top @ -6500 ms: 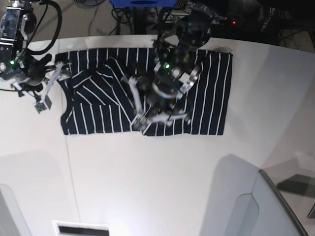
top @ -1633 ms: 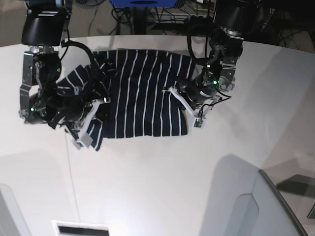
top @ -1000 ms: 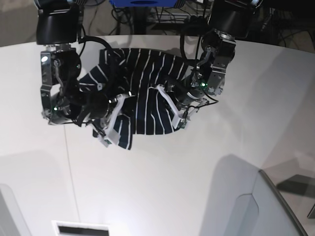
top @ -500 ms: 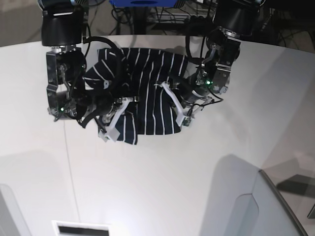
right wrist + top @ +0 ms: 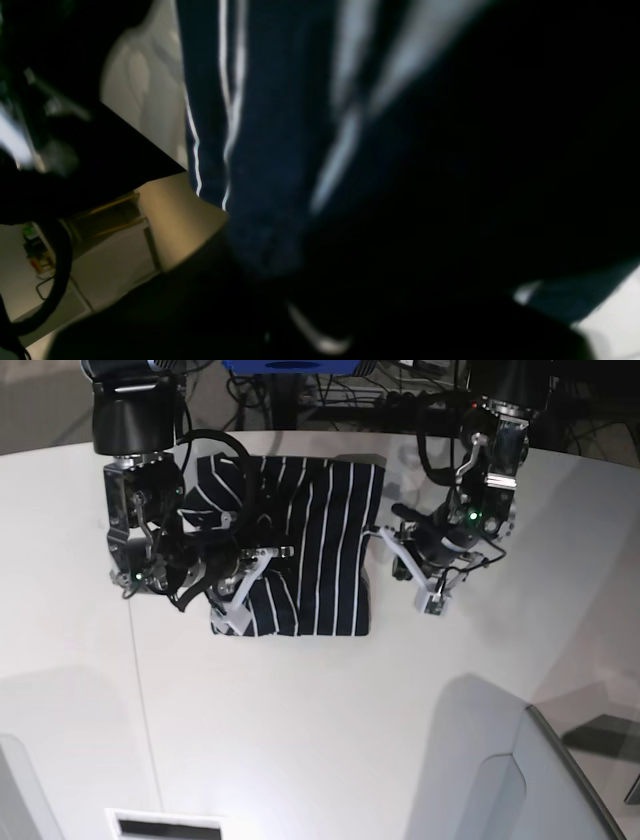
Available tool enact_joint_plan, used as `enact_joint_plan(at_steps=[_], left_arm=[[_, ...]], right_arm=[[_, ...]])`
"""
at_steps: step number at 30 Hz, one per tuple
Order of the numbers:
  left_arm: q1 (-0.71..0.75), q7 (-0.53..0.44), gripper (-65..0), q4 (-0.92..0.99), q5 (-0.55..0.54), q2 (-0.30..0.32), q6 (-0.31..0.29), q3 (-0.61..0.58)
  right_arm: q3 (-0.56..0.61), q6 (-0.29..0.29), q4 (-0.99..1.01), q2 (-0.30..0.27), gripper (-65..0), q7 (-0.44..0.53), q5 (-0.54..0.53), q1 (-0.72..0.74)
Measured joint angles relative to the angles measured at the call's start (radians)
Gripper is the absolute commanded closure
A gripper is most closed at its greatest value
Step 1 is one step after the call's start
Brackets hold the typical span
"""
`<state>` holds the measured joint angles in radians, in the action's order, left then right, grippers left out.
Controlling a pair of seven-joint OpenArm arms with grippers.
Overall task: Layout the t-shirt on the table in an organized manner, then fold the t-shirt properly
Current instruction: 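Grasp both ends and fold them toward each other with both grippers, then press the folded bundle flat with the right gripper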
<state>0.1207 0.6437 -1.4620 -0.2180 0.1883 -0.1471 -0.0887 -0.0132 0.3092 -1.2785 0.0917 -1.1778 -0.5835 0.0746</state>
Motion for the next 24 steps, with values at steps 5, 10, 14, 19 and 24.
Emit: enact_joint_plan(at_steps=[5, 10, 14, 19, 24], left_arm=[[0.099, 0.003, 0.0, -0.096, 0.207, 0.013, 0.0, 0.022], [0.2, 0.003, 0.0, -0.205, 0.283, 0.013, -0.002, 0.157], [0.259, -0.001, 0.0, -0.282, 0.29, 0.017, -0.001, 0.257], [0.284, -0.002, 0.0, -0.302, 0.289, 0.016, -0.002, 0.306], [0.282, -0.002, 0.0, -0.301, 0.293, 0.015, -0.002, 0.305]], right_arm=[[0.0, 0.0, 0.018, 0.0, -0.6, 0.05, -0.003, 0.003], [0.0, -0.001, 0.082, 0.0, -0.6, 0.089, -0.022, 0.014], [0.0, -0.004, 0.115, 0.0, -0.6, 0.099, -0.045, 0.027], [0.0, -0.004, 0.122, 0.0, -0.6, 0.103, -0.045, 0.03], [0.0, -0.004, 0.122, 0.0, -3.8, 0.101, -0.045, 0.03]])
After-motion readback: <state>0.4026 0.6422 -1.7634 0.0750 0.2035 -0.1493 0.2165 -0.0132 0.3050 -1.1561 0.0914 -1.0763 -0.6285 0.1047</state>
